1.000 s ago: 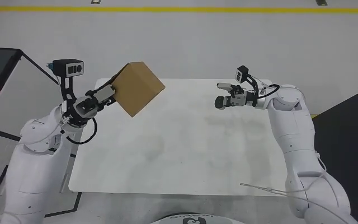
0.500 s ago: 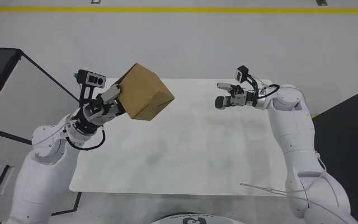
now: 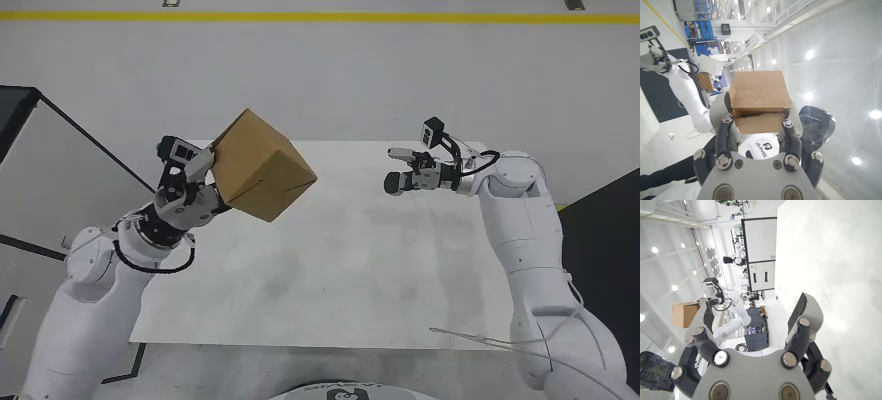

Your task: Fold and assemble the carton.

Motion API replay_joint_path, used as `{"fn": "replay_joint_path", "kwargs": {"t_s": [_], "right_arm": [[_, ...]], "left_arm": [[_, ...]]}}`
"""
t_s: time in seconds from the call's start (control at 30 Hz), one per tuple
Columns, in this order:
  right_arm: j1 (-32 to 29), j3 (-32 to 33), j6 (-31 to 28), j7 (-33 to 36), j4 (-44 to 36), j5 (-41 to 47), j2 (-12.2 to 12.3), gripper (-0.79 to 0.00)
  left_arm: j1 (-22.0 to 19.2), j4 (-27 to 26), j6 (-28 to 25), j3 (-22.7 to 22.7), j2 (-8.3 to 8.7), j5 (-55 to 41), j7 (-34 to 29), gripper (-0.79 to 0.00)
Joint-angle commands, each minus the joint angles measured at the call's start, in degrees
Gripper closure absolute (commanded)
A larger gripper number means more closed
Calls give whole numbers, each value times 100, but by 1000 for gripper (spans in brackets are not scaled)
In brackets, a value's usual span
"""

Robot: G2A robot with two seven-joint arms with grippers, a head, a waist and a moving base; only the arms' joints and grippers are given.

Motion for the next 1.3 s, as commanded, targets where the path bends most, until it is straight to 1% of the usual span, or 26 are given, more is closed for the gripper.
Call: {"fn": "replay_joint_path", "kwargs": {"t_s": [0.0,0.07,0.37,0.4,0.47,0.5,0.57,0.63,0.7,0.83,1.13,1.23,1.27], "right_arm": [[0,0,0,0,0,1,0,-785],[0,0,0,0,0,1,0,-785],[0,0,0,0,0,1,0,-785],[0,0,0,0,0,1,0,-785],[0,0,0,0,0,1,0,-785],[0,0,0,0,0,1,0,-785],[0,0,0,0,0,1,0,-785],[0,0,0,0,0,1,0,-785],[0,0,0,0,0,1,0,-785],[0,0,0,0,0,1,0,-785],[0,0,0,0,0,1,0,-785],[0,0,0,0,0,1,0,-785],[0,0,0,0,0,1,0,-785]], "left_arm": [[33,-121,159,-45,-12,-243,92,0],[67,-174,339,-74,-14,-355,131,0],[67,-174,339,-74,-14,-355,131,0],[89,-174,398,-46,-18,-377,173,0],[168,-175,637,20,-36,-708,224,0],[225,-164,851,47,-43,-962,250,0],[262,-174,1011,-29,-53,-1255,216,0],[348,-167,1309,-61,-57,-1530,150,0],[442,-140,1736,-110,-47,-1675,135,0],[583,-180,2209,-261,-44,-1947,284,0],[575,-197,2205,-295,-41,-1886,287,0],[630,-207,2409,-195,-77,-2473,437,0],[654,-216,2550,-174,-83,-2660,516,0]]}}
